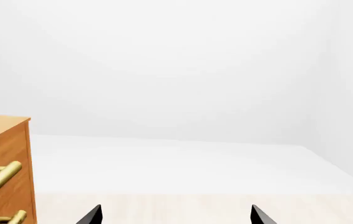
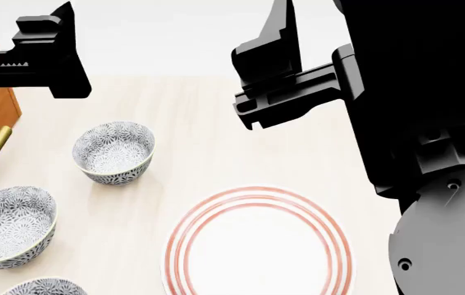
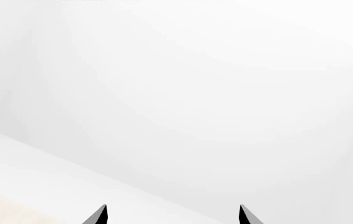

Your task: Put the bowl at the front on the plate.

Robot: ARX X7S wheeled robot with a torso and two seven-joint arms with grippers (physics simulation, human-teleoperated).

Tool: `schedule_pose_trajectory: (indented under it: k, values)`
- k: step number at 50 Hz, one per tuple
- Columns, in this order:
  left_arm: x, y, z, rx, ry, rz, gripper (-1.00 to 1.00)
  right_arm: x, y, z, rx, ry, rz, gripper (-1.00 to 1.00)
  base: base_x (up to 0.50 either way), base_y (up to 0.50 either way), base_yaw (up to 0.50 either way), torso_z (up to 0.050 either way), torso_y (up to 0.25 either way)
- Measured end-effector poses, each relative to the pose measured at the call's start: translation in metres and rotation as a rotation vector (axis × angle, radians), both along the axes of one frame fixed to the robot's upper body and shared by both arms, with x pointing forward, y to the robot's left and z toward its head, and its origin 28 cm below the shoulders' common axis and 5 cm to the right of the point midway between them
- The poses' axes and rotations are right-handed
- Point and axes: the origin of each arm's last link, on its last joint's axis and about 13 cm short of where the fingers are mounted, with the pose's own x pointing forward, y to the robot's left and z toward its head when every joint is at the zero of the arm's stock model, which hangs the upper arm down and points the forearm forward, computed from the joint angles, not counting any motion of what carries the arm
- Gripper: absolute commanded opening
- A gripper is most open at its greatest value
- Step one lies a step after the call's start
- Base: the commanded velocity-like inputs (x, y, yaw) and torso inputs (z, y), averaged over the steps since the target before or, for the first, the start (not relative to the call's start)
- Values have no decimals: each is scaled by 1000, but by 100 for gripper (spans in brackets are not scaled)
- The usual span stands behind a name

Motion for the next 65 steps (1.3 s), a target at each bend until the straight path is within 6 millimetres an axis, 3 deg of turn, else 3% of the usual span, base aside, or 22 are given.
schedule_pose_trajectory:
  k: [25, 65]
  values:
    - [-1, -4, -32, 81, 258, -8, 100, -1, -1, 0, 1, -10, 3, 100, 0, 0, 0, 0, 0]
    - [3, -5, -100, 188, 505, -9, 100, -1, -2, -4, -3, -5, 4, 100, 0, 0, 0, 0, 0]
